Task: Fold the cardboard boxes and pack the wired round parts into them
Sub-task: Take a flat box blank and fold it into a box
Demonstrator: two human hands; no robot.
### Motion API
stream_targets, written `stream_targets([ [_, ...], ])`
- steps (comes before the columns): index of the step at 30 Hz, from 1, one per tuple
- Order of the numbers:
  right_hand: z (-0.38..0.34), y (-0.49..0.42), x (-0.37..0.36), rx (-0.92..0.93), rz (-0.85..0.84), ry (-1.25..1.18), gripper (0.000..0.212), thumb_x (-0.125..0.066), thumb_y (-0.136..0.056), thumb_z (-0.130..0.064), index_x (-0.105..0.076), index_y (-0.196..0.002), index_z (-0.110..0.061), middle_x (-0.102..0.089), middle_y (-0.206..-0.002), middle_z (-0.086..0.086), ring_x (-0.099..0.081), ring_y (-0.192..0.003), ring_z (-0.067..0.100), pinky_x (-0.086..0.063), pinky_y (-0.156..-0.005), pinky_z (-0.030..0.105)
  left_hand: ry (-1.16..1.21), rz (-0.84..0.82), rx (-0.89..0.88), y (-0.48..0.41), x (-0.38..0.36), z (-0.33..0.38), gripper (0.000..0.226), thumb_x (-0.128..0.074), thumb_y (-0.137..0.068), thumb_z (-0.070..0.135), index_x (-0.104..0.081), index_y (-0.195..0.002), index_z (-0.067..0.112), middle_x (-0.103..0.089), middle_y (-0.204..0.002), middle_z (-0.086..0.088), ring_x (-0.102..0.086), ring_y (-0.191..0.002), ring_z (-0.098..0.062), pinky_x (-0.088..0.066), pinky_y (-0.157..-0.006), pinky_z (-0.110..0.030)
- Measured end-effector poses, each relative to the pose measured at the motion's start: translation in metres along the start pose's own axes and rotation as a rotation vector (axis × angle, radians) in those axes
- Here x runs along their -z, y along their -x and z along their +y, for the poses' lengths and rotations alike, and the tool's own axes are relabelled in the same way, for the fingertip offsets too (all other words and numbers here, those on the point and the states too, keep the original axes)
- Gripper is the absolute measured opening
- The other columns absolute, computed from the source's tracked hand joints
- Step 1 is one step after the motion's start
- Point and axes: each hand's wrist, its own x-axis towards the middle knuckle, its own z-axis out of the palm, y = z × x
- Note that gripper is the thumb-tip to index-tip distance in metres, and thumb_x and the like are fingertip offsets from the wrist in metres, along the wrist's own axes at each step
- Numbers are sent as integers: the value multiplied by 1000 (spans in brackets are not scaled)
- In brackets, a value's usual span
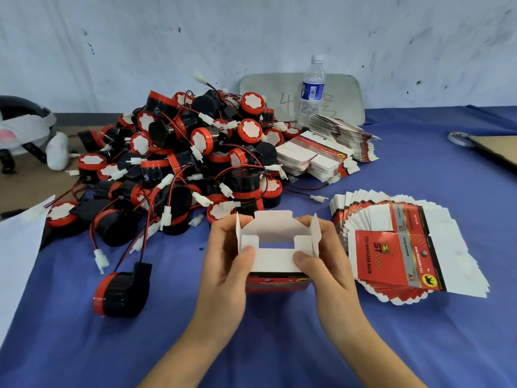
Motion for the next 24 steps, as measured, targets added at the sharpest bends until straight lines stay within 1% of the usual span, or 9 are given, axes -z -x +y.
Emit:
stream_targets([
  [3,2,4,-7,47,42,138,44,-37,-83,2,-53,-116,-23,-60,-100,-27,-54,-80,-9,-42,-71,4,-143,59,-62,3,-3,2,54,-44,-81,5,-51,-104,53,-60,-104,21,-59,-94,-2,-45,-76,-12],
  [6,3,3,-9,72,78,215,57,-39,-89,-5,-49,-131,-43,-59,-106,-26,-53,-84,-2,-40,-78,4,-228,66,-114,2,-5,6,66,-42,-79,-1,-53,-110,56,-59,-115,27,-56,-110,0,-43,-86,-11],
  [7,4,2,-9,78,71,215,59,-40,-92,-8,-46,-132,-50,-58,-109,-29,-54,-90,-5,-39,-83,5,-267,62,-142,2,-6,7,67,-43,-81,-1,-53,-116,55,-58,-121,31,-53,-117,3,-41,-90,-9],
  [9,3,0,-9,121,51,235,59,-43,-96,-11,-44,-133,-56,-56,-122,-30,-52,-112,-6,-37,-91,8,-294,56,-171,1,-4,6,60,-46,-88,9,-51,-126,55,-52,-131,35,-47,-125,7,-37,-95,-6],
  [12,5,-2,-7,182,31,266,42,-46,-96,-22,-51,-134,-40,-54,-133,-17,-48,-129,8,-38,-97,13,-262,62,-134,1,-3,3,51,-44,-91,34,-39,-132,62,-47,-138,31,-47,-129,1,-40,-97,-10],
  [16,8,-2,-5,175,54,297,28,-53,-92,-26,-69,-114,-27,-55,-133,-2,-52,-125,10,-42,-95,16,-287,-20,-116,1,-5,0,53,-39,-92,40,-27,-136,66,-34,-147,31,-41,-134,-1,-38,-101,-12],
  [18,8,-3,-5,141,67,319,21,-57,-87,-30,-68,-105,-26,-58,-126,-3,-56,-119,9,-43,-91,14,-328,-58,-123,1,-5,-3,56,-40,-92,40,-24,-145,50,-28,-150,31,-35,-137,1,-35,-103,-10],
  [21,10,-3,-7,101,96,317,19,-56,-85,-33,-66,-99,-25,-63,-111,-3,-60,-107,9,-43,-85,12,-445,3,-174,1,-5,-8,57,-44,-93,42,-31,-146,24,-40,-150,14,-40,-135,-7,-40,-102,-15],
  [24,10,-3,-7,56,187,258,24,-54,-83,-38,-66,-97,-21,-66,-103,-1,-62,-99,10,-45,-81,15,-486,90,-325,1,-3,-12,43,-46,-97,45,-48,-133,21,-43,-146,3,-40,-135,0,-40,-99,-12],
])
